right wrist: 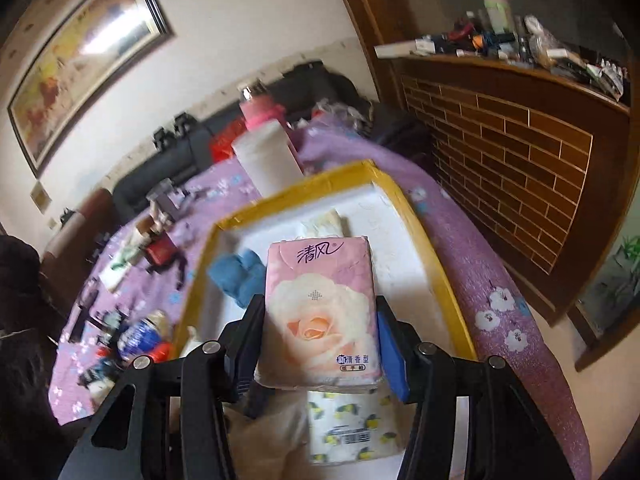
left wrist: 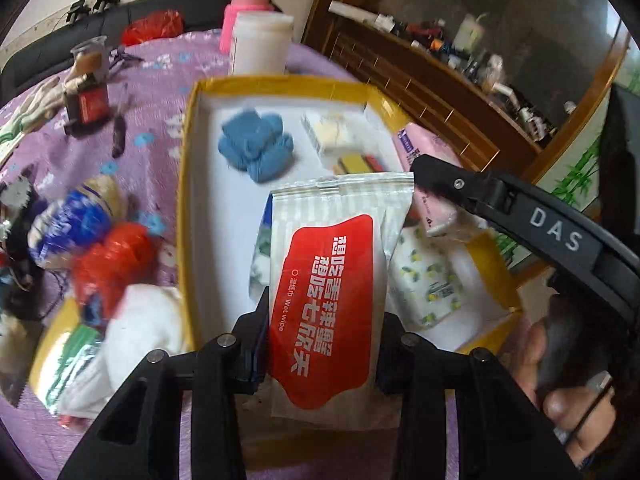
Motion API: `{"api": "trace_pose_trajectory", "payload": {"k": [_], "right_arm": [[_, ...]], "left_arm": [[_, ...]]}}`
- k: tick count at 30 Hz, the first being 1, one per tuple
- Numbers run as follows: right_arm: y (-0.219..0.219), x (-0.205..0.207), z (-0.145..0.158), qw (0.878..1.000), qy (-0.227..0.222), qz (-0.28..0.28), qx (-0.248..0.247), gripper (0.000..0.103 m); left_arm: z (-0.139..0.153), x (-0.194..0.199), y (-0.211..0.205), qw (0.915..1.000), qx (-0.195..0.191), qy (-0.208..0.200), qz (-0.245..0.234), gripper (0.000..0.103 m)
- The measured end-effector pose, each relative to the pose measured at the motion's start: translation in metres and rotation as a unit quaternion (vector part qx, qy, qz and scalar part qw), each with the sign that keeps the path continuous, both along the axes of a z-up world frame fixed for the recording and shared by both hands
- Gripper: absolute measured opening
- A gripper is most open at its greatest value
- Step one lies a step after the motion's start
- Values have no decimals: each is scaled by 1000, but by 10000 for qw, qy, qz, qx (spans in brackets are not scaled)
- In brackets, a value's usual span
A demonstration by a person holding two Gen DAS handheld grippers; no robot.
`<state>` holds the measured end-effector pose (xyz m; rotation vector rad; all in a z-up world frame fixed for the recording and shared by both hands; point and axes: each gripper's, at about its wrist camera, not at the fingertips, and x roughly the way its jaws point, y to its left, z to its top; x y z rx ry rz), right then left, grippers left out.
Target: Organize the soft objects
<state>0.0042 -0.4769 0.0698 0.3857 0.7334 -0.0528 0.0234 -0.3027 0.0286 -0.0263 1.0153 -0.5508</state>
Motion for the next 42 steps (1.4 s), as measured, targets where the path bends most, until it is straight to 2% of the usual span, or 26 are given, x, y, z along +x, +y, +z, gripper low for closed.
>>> {"api": "trace_pose_trajectory", "payload": {"k": [1,3,4,5,7,8,13,20,26,29,32,37,42], "right_arm": [[0,0,-2,10000,20,-12,-30,57],[-2,1,-6,10000,43,-36,-58,58],[-3,2,-7,10000,57,-44,-58,60],[-6,3,-8,10000,54,-52,-43,62],[-7,2,-8,10000,1,-75,21,71],[-7,0,-6,9999,-25,-108,7,72],[-8,-15,6,9992,-321,-226,101,74],[18,-26,18,9987,-468,50,192,74],[53,-27,23,9978,-439,461,199,74],[82,-27,28,9955,-444,831,121,74],[108,-29,32,9921,-459,1168,57,74],[167,-27,29,9793,-362,1991,30,76],[235,-8,13,9558,-24,2927,273,76]], "left_arm": [[-2,-3,-3,10000,14,7,-10,38],[-1,-7,-5,9999,92,-106,-9,46],[0,-7,-6,9998,112,-137,-10,62],[2,-7,-5,9998,115,-184,-10,72],[7,-12,-4,9992,70,-387,-40,79],[9,-14,-4,9989,98,-463,-56,82],[23,-22,2,9984,-44,-548,-159,82],[38,-38,37,9976,-245,-647,-36,82],[49,-53,94,9955,-369,-809,326,82],[50,-62,137,9923,-295,-980,693,82],[45,-67,178,9888,-259,-981,1090,82],[30,-75,267,9755,-271,-836,2016,82],[20,-84,328,9519,112,-1033,2884,83]]}}
